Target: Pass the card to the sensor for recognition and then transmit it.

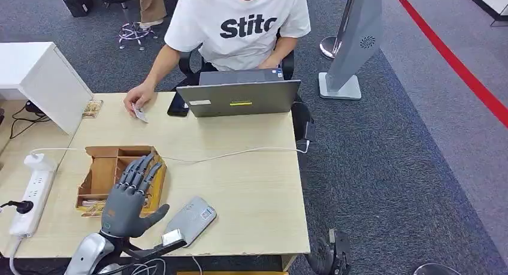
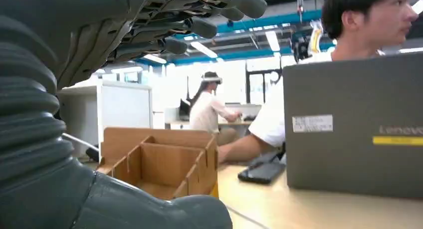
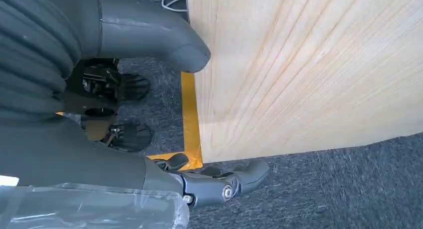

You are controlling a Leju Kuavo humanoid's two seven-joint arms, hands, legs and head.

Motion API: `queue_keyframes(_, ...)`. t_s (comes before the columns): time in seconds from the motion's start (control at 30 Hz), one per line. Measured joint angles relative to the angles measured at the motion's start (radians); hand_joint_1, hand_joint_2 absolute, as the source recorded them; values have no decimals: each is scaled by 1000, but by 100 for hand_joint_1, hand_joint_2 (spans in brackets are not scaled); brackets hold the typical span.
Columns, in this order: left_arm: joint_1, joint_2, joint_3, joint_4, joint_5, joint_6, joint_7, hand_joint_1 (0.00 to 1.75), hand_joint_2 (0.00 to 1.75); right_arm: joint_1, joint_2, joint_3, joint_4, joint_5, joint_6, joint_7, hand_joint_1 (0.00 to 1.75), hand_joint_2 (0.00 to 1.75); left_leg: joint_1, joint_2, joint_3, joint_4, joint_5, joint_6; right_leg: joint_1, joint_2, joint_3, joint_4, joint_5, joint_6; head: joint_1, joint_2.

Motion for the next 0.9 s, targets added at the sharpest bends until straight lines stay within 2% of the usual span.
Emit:
queue_keyframes(0.2, 2, 1, 0, -3, 3, -8, 0, 0, 175, 0, 0, 0, 0, -1, 0, -1, 0, 175, 0, 0, 0, 0, 0, 0, 0, 0, 0, 0, 0, 0, 0, 0)
queue_keyframes(0.27, 42, 28, 18, -82, 14, -106, 21, 0, 175, 8, -6, -14, 0, -10, 3, -14, 0, 175, 0, 0, 0, 0, 0, 0, 0, 0, 0, 0, 0, 0, 0, 0)
queue_keyframes(0.3, 67, 55, 35, -122, 22, -190, 39, 0, 175, 12, -11, -26, 0, -11, 8, -22, 0, 175, 0, 0, 0, 0, 0, 0, 0, 0, 0, 0, 0, 0, 0, 0)
queue_keyframes(0.33, 72, 63, 38, -129, 22, -206, 41, 0, 175, 13, -12, -28, 0, -11, 10, -25, 0, 175, 0, 0, 0, 0, 0, 0, 0, 0, 0, 0, 0, 0, 0, 0)
queue_keyframes(0.63, 92, 96, 53, -152, 22, -220, 42, 0, 175, 16, -16, -40, 0, -10, 14, -29, 0, 175, 0, 0, 0, 0, 0, 0, 0, 0, 0, 0, 0, 0, 0, 0)
queue_keyframes(0.9, 111, 131, 70, -168, 0, -232, 85, 0, 175, 17, -16, -47, 0, -6, 14, -29, 0, 175, 0, 0, 0, 0, 0, 0, 0, 0, 0, 0, 0, 0, -1, 0)
